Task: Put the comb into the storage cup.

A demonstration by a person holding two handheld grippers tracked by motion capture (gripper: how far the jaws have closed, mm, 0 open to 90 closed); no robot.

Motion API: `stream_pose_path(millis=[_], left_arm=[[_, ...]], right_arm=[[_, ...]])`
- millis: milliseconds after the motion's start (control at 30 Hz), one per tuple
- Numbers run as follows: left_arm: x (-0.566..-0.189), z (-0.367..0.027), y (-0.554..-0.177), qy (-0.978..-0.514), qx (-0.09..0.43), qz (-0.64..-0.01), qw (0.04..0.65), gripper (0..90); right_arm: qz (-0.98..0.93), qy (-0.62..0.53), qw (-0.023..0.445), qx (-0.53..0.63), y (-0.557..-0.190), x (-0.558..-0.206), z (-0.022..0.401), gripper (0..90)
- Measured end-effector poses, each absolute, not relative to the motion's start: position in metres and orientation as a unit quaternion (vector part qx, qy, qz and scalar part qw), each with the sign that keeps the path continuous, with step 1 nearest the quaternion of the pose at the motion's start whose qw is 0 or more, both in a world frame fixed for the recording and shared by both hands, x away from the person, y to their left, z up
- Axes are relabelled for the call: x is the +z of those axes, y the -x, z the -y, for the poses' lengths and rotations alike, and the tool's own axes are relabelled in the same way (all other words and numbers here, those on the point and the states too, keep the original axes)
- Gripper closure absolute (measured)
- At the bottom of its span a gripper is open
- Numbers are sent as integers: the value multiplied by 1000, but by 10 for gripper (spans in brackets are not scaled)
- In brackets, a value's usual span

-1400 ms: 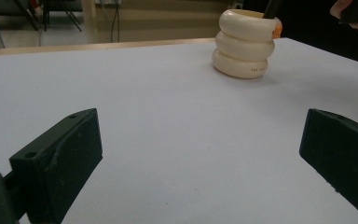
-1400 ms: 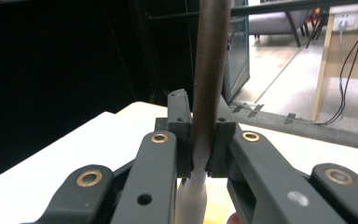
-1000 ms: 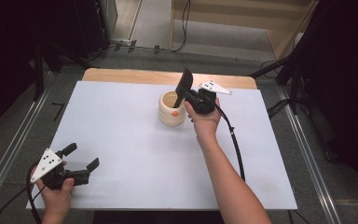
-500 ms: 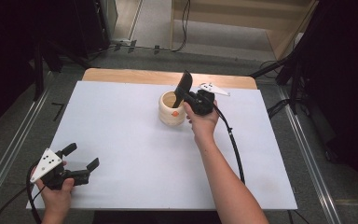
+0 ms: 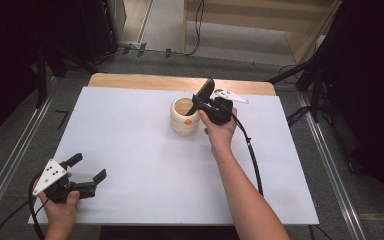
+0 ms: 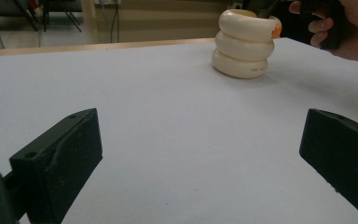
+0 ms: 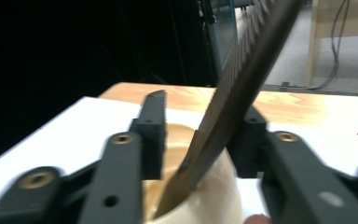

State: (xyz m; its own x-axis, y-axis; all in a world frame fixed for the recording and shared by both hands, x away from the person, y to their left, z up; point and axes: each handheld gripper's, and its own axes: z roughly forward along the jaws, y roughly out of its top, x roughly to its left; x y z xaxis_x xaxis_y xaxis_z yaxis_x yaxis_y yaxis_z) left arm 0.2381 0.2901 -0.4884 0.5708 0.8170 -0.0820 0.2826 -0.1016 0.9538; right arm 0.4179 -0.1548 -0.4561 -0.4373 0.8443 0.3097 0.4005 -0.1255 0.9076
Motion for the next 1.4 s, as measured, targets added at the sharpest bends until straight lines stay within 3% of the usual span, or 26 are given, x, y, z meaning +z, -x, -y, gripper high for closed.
stream_pose_path(millis=[100,333,467,600,633,1400], left_arm=[[-488,-290,-238,-700,246,-393,543,0],[-488,-290,-238,-701,246,-392,543,0],[-488,-290,-238,-700,246,-392,544,0],[-488,-290,-238,-701,246,-391,543,0],[-488,-290,-238,-701,246,-391,543,0],[-488,-289,-238,-702,247,-388,543,0]], right_arm=[[-638,-491,202,558,-418,-458,157,430],[-647,-482,205,554,-411,-456,163,340],[-651,-488,191,549,-407,-453,168,130],[-663,-462,195,556,-400,-448,172,57],[-667,-457,197,555,-397,-447,172,3],[-675,-425,227,559,-350,-443,197,0]])
